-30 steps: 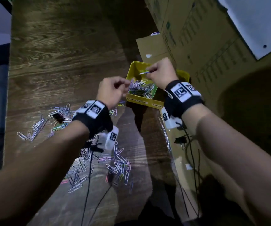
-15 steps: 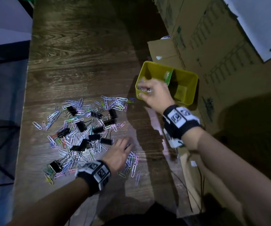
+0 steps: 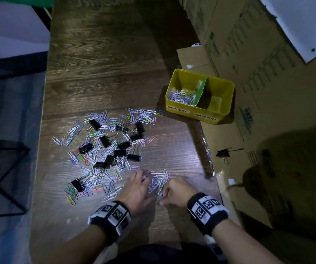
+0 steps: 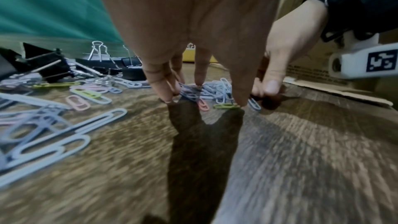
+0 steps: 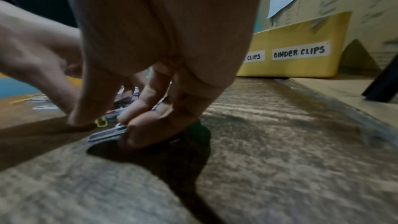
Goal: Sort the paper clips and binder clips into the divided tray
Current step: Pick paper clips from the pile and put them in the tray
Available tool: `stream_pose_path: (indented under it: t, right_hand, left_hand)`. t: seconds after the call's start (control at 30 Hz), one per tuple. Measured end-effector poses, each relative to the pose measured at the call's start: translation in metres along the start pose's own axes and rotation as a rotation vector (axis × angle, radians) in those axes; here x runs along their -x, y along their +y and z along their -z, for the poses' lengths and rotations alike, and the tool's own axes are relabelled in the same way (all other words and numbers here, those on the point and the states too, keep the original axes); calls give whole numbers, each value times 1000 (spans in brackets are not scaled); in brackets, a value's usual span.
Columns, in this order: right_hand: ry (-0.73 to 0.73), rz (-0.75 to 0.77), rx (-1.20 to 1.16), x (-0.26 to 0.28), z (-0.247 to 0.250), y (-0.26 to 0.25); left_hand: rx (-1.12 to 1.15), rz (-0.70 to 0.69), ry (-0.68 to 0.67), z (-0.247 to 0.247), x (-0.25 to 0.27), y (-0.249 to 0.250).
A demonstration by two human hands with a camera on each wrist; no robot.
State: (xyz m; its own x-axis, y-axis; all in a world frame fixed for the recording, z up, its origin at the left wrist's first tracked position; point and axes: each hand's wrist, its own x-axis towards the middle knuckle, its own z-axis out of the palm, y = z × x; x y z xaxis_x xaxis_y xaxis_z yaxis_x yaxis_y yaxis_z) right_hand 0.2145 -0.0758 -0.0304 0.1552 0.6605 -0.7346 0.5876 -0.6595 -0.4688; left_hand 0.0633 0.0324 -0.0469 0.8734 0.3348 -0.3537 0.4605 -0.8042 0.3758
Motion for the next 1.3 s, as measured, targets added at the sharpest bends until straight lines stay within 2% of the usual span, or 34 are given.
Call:
stream_pose_path:
  t: [0.07, 0.17, 0.27, 0.33, 0.63, 0.77, 0.93, 1.07, 1.13, 1.3]
  right_hand:
    - [155, -10, 6, 2, 1, -2]
    - [335, -66, 20, 7, -3, -5]
    - [328, -83, 120, 2, -13, -17]
    - [315, -61, 89, 6, -17, -25]
    - [401, 35, 2, 7, -21, -22]
    - [456, -14, -150, 5, -19, -16]
    - [488, -102, -362, 0, -17, -10]
    - [495, -139, -531, -4, -15, -1]
    - [502, -117, -590, -3, -13, 2]
    - [497, -17, -783, 0, -1, 9]
  left_hand:
    - [35, 8, 4, 3, -3, 5]
    - [61, 107, 38, 6, -7, 6]
    - [-55, 164, -89, 4, -14, 6]
    - [-76, 144, -135, 4, -14, 12]
    - [97, 43, -42, 1, -13, 6]
    - [156, 60, -30, 9, -13, 5]
    - [185, -26, 38, 16, -11, 5]
    - [342, 101, 134, 18, -14, -5]
    - [457, 215, 104, 20, -16, -10]
    - [977, 431, 57, 30, -14, -22]
